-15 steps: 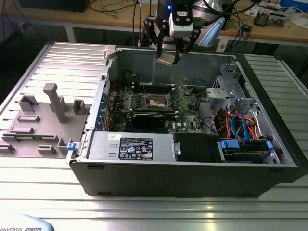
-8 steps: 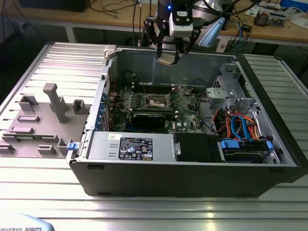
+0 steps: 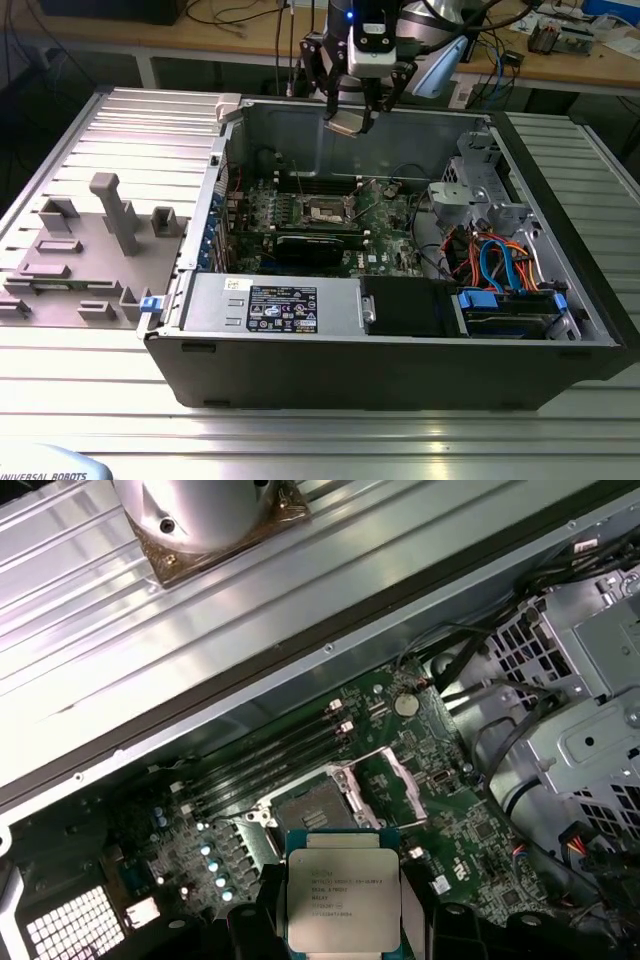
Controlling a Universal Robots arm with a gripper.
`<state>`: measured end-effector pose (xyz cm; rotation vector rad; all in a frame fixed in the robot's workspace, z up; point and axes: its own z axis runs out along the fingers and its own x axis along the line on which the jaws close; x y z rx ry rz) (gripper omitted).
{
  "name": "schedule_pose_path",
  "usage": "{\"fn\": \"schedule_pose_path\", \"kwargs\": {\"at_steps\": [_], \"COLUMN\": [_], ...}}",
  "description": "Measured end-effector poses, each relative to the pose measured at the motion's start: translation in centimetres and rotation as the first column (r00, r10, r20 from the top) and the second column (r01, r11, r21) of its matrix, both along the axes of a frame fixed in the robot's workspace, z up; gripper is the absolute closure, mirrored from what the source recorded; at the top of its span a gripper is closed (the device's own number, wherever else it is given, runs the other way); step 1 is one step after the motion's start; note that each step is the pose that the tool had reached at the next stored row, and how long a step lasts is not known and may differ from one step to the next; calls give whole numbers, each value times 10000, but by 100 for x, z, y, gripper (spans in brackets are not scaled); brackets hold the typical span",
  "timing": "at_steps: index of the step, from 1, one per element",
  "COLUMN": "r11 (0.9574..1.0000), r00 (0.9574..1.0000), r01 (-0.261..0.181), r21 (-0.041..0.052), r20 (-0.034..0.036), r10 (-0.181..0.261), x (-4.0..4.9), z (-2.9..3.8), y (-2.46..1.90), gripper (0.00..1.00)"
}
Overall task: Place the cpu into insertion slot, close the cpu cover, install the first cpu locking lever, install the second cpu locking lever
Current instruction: 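Place the cpu into insertion slot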
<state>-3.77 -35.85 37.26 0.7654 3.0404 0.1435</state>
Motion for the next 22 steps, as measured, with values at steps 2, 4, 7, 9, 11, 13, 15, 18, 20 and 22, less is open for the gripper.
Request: {"fn": "schedule_pose_path", "kwargs": {"at_steps": [2, 4, 7, 9, 11, 13, 15, 18, 20, 22], "r11": [9998, 9991, 9988, 9988, 9988, 9988, 9987, 9984, 9980, 9974], "r00": [9998, 9991, 9988, 9988, 9988, 9988, 9987, 9984, 9980, 9974], "r01": [209, 416, 492, 494, 495, 496, 500, 562, 629, 718], "r21": [0, 0, 0, 0, 0, 0, 0, 0, 0, 0], "r20": [0, 0, 0, -1, 0, 0, 0, 0, 0, 0], "r10": [-209, -416, -492, -494, -495, -496, -500, -562, -629, -718], "x": [0, 0, 0, 0, 0, 0, 0, 0, 0, 0], "z": [0, 0, 0, -1, 0, 0, -1, 0, 0, 0], "y": [0, 0, 0, 0, 0, 0, 0, 0, 0, 0], "gripper": [46, 46, 46, 46, 46, 46, 46, 46, 46, 46]}}
